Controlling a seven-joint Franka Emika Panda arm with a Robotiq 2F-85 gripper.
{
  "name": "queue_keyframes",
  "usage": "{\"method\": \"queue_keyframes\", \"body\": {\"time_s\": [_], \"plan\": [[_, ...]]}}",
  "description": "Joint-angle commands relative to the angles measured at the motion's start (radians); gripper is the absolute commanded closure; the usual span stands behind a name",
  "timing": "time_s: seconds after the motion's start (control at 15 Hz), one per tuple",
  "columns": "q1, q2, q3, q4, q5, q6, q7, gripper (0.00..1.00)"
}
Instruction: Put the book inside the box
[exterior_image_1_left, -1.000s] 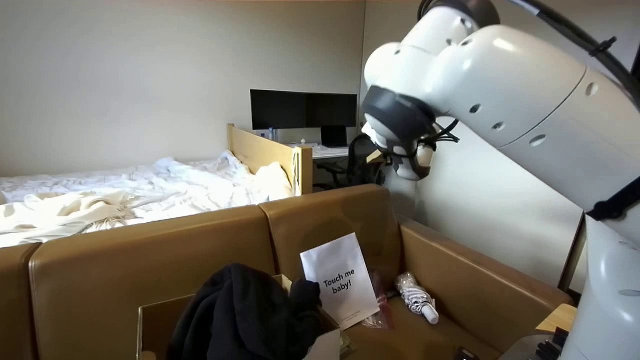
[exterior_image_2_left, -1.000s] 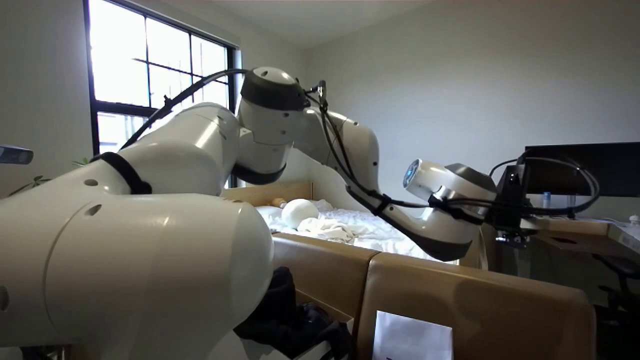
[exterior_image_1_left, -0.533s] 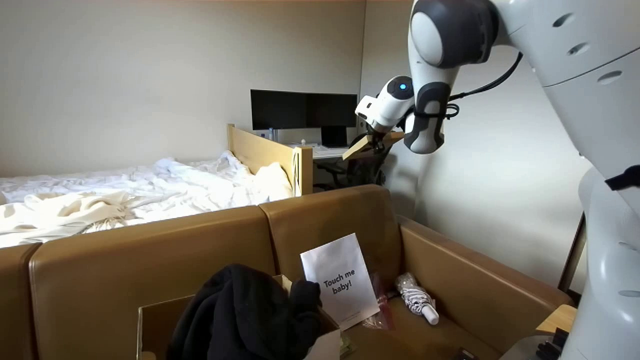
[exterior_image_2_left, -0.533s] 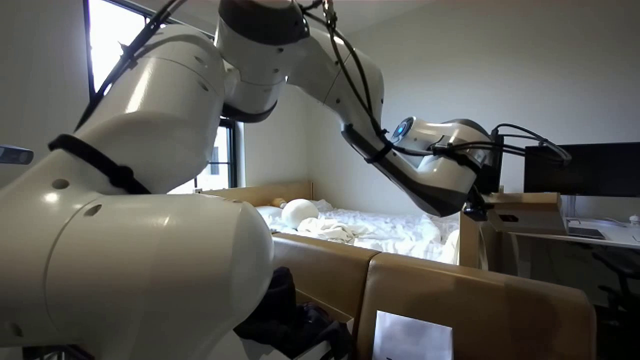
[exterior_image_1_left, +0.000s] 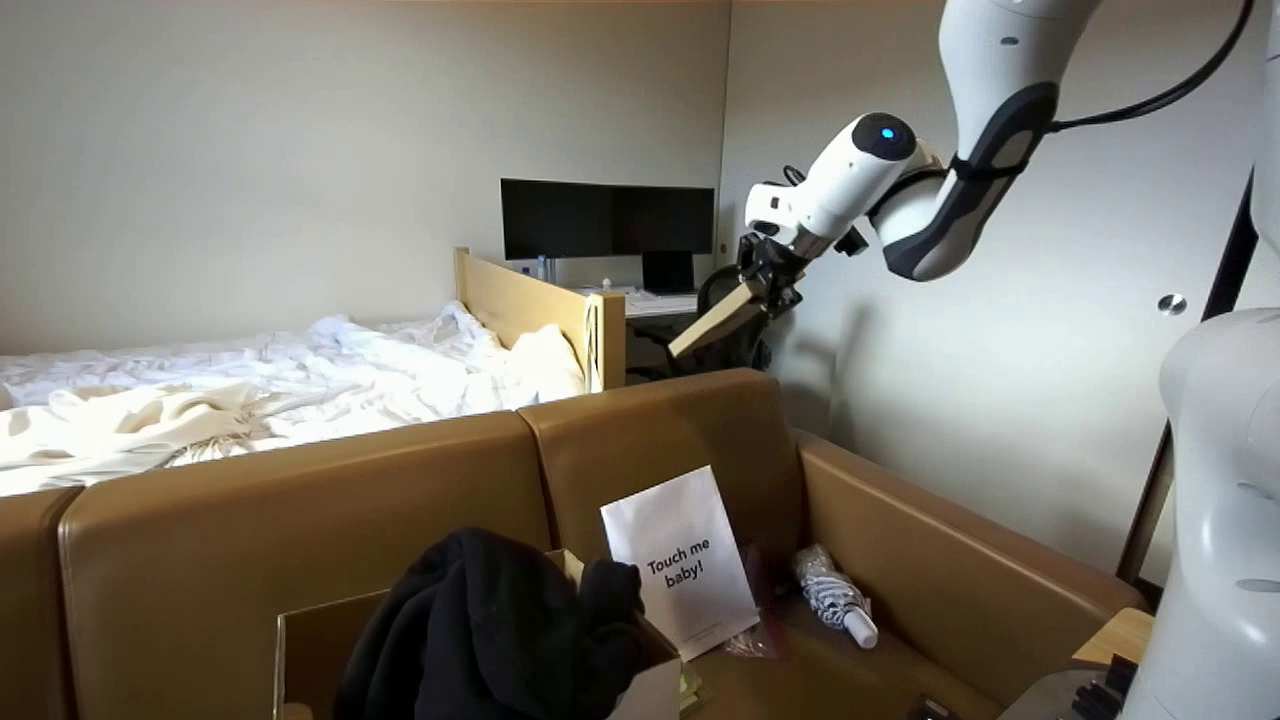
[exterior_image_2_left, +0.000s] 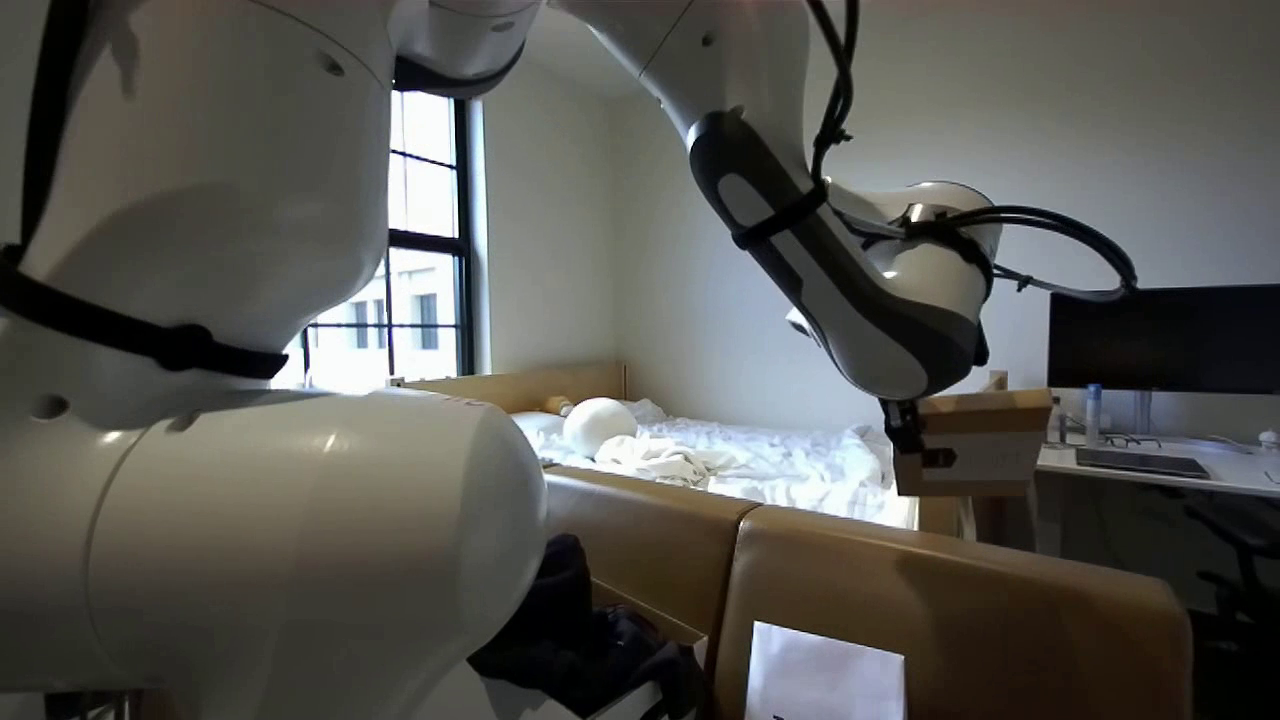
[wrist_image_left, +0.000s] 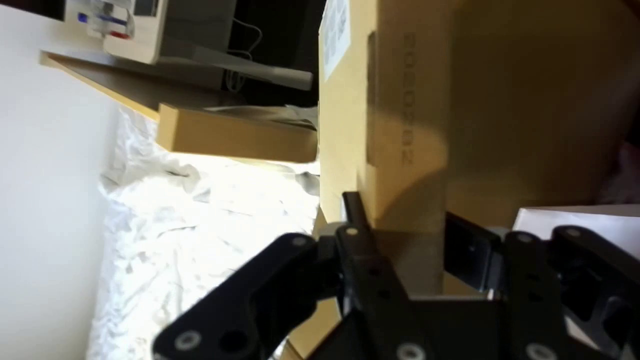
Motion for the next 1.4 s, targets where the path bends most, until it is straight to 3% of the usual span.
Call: {"method": "queue_keyframes", "body": {"time_s": [0.0, 0.33, 0.73, 1.0, 1.07, 1.13, 1.2, 1.33], "plan": [[0.013, -0.029, -0.063, -0.041, -0.282, 0.000, 0.128, 0.93], [0.026, -0.060, -0.114, -0.019, -0.521, -0.001, 0.337, 0.93], [0.057, 0.128, -0.186, 0.043, -0.825, 0.013, 0.576, 0.93], [0.046, 0.133, -0.155, -0.011, -1.065, -0.001, 0.618, 0.93], [0.045, 0.184, -0.179, -0.023, -0.980, -0.001, 0.496, 0.93], [0.039, 0.129, -0.160, -0.013, -0.992, -0.001, 0.567, 0.93], [0.038, 0.139, -0.161, -0.019, -0.986, -0.001, 0.559, 0.72], [0.039, 0.141, -0.157, -0.018, -0.986, -0.001, 0.559, 0.72]]}}
